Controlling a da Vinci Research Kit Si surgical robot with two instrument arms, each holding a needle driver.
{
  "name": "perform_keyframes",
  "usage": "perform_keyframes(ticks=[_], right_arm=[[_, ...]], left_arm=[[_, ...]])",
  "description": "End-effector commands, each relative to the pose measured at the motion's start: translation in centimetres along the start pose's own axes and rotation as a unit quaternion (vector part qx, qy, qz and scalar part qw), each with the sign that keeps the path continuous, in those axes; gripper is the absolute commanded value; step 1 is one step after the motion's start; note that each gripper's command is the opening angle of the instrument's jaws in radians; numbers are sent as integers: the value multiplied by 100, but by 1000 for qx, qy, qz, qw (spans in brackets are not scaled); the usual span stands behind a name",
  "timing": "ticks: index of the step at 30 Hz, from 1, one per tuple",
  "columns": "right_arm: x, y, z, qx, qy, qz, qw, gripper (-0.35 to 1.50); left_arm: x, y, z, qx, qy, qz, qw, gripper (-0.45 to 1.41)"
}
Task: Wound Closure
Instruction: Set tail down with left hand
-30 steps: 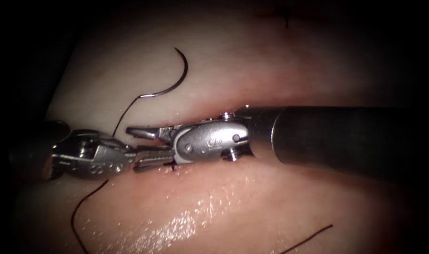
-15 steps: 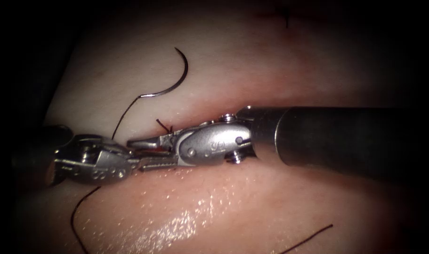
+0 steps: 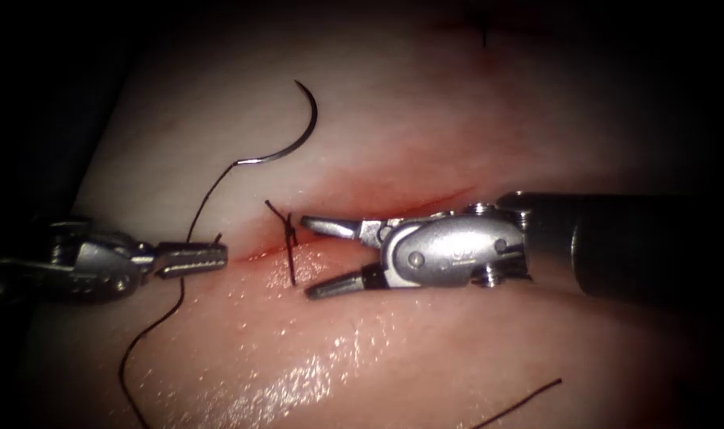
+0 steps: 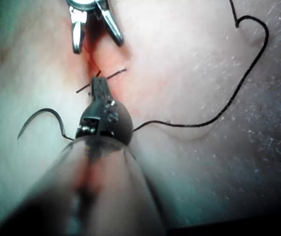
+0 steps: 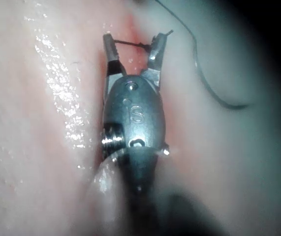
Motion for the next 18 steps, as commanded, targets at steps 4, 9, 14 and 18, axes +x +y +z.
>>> perform_keyframes(ticks=[4, 9, 14, 18], right_arm=[[3, 7, -28, -16, -3, 19, 1000, 148], [0, 5, -47, -29, -17, 44, 998, 148], [0, 4, -49, -44, -31, 53, 997, 148], [-1, 1, -49, -57, -42, 60, 996, 148]], left_arm=[[-30, -7, -9, 27, -23, -25, 999, -45], [-86, 7, -20, 63, -39, -144, 987, -45], [-118, 28, -13, 95, -39, -286, 953, -45], [-141, 59, -2, 107, -32, -349, 931, -45]])
